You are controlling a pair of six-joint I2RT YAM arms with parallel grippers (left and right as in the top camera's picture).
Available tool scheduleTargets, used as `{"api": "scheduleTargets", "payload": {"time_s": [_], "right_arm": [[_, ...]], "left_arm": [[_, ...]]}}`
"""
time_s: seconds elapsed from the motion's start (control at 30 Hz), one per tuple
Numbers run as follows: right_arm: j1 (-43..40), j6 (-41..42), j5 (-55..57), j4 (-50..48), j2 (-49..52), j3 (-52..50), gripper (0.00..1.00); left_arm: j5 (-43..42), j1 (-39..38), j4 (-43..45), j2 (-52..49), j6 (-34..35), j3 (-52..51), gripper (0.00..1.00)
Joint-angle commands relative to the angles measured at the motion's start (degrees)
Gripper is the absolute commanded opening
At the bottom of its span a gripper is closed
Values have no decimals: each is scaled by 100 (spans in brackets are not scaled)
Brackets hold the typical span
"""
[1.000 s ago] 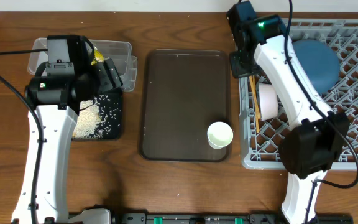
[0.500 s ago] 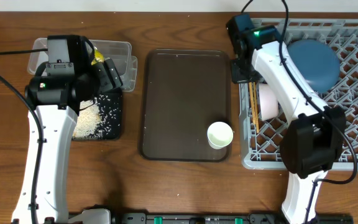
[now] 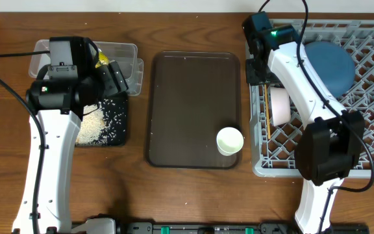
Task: Sort waste into correct bins and load items into the dishwasher rack
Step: 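Carry the second chopstick with the right gripper and insert it into the rack, then reach the left gripper to the cream cup and grasp it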
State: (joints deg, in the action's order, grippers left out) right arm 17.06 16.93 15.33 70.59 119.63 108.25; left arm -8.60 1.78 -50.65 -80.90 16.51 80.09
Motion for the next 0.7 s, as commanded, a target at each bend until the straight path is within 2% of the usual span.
{"api": "scheduleTargets", "payload": {"time_s": [0.0, 0.27, 0.3, 0.47, 0.57, 0.67], "right_arm": [[-11, -118, -201, -9, -22, 177, 43], [17, -809, -1690, 155, -361, 787, 46], [22, -811, -1832, 190, -435, 822, 49], [9, -844, -1989, 369, -737, 833, 54], [-94, -846, -1987, 448, -938, 833, 55], [-260, -846, -1982, 457, -1158, 833, 59]], "left_arm": [[33, 20, -9, -35, -11, -4, 88], [33, 20, -7, -35, -13, -4, 88], [33, 20, -7, -35, -13, -4, 88], [-42, 13, -31, -33, -11, -4, 88], [-719, 0, 22, -79, -59, -15, 88], [-1587, -175, 55, -208, -671, -17, 81]]}}
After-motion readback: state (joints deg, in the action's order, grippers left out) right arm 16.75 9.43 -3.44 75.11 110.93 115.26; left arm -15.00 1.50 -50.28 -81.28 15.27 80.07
